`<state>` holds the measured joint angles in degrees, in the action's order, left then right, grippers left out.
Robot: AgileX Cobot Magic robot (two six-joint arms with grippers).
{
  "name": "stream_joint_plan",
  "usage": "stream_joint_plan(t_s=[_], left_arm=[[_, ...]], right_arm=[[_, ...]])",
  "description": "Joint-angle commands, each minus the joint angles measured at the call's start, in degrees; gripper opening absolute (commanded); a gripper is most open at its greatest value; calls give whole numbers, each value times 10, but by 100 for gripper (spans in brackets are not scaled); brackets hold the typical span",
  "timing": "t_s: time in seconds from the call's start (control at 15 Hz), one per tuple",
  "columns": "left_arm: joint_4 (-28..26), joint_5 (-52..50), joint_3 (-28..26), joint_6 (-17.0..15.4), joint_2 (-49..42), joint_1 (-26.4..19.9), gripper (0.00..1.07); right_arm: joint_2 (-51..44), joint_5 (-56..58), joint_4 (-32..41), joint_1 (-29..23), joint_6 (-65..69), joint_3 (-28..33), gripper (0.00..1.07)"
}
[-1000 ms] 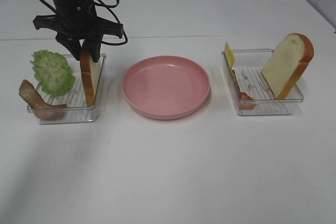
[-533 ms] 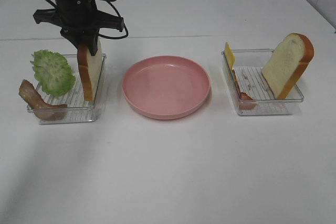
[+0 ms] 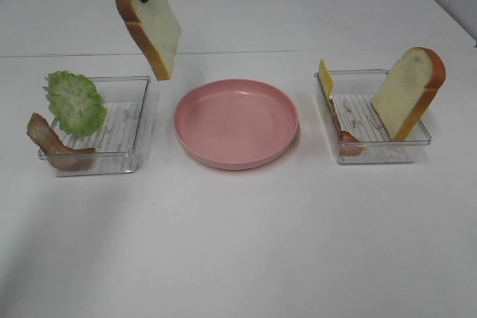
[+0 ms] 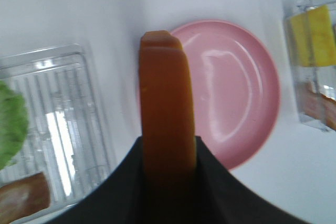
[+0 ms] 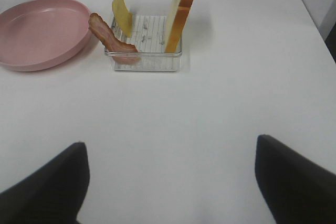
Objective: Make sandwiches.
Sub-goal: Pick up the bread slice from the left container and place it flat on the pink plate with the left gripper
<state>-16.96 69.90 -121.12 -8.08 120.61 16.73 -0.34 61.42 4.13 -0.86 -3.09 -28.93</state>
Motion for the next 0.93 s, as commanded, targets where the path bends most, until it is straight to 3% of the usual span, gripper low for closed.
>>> stream_joint_plan(t_s=[0.07,0.27,0.4,0.73,0.93], left_arm=[[-94,3,1,47,20,-7,0],[-206,-18,1,112,73,-7,0],[-255,-22,1,132,113,-7,0],[-351,-60,1,138,201,-6,0],[-375,-63,1,138,219,-3,0]], right_arm=[[-8,-7,-1,3,-5,1,81],[-8,-7,-1,3,-5,1,81],[-8,-7,-1,3,-5,1,81],[-8,-7,-1,3,-5,1,81],[-8,-7,-1,3,-5,1,81]])
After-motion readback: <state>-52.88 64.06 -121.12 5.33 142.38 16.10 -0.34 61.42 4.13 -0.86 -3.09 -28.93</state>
